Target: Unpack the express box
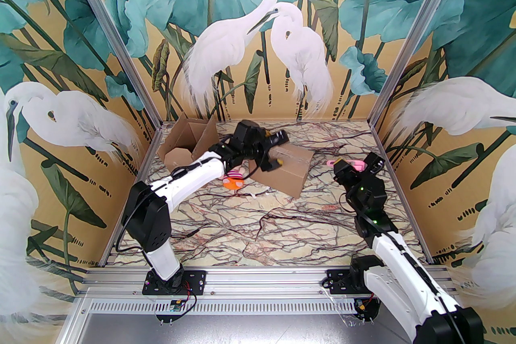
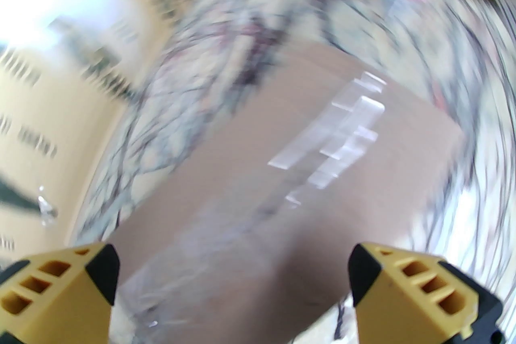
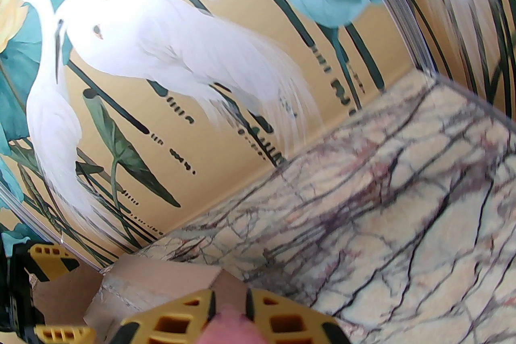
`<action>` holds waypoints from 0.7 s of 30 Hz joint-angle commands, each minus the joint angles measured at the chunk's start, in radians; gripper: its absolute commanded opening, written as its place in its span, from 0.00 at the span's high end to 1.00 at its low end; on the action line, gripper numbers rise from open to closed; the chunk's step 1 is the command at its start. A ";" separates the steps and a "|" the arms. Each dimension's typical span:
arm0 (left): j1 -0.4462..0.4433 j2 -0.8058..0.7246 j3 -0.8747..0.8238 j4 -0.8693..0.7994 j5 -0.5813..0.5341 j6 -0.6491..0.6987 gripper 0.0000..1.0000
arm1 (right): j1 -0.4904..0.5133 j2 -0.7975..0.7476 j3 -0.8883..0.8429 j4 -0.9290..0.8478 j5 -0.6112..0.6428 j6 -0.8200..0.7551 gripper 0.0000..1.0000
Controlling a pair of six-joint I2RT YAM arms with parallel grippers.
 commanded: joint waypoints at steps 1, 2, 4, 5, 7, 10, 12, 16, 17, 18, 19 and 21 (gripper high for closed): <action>-0.009 -0.013 -0.021 0.023 0.169 0.294 0.00 | -0.001 0.010 -0.021 0.135 -0.009 0.123 1.00; -0.011 -0.002 -0.005 -0.008 0.192 0.322 0.00 | -0.001 0.018 -0.027 0.153 -0.015 0.129 1.00; -0.022 0.009 -0.003 0.000 0.205 0.355 0.00 | -0.002 0.033 -0.032 0.176 -0.023 0.154 1.00; -0.027 0.018 -0.003 0.015 0.204 0.368 0.00 | -0.002 0.044 -0.036 0.187 -0.025 0.170 1.00; -0.033 0.044 0.009 0.043 0.193 0.379 0.00 | -0.001 0.072 -0.044 0.227 -0.033 0.189 1.00; -0.035 0.082 0.044 0.054 0.201 0.378 0.00 | -0.002 0.124 -0.057 0.306 -0.038 0.224 1.00; -0.035 0.109 0.077 0.033 0.210 0.379 0.00 | -0.002 0.161 -0.053 0.340 -0.048 0.231 1.00; -0.035 0.132 0.099 0.015 0.215 0.379 0.00 | -0.002 0.223 -0.051 0.402 -0.058 0.251 1.00; -0.035 0.133 0.098 0.018 0.216 0.379 0.00 | -0.002 0.235 -0.051 0.413 -0.060 0.255 1.00; -0.036 0.134 0.097 0.017 0.215 0.379 0.01 | -0.002 0.247 -0.054 0.434 -0.061 0.259 1.00; -0.036 0.135 0.096 0.019 0.212 0.379 0.01 | -0.001 0.256 -0.059 0.459 -0.062 0.263 1.00; -0.036 0.140 0.097 0.020 0.209 0.379 0.01 | -0.002 0.274 -0.055 0.472 -0.063 0.272 1.00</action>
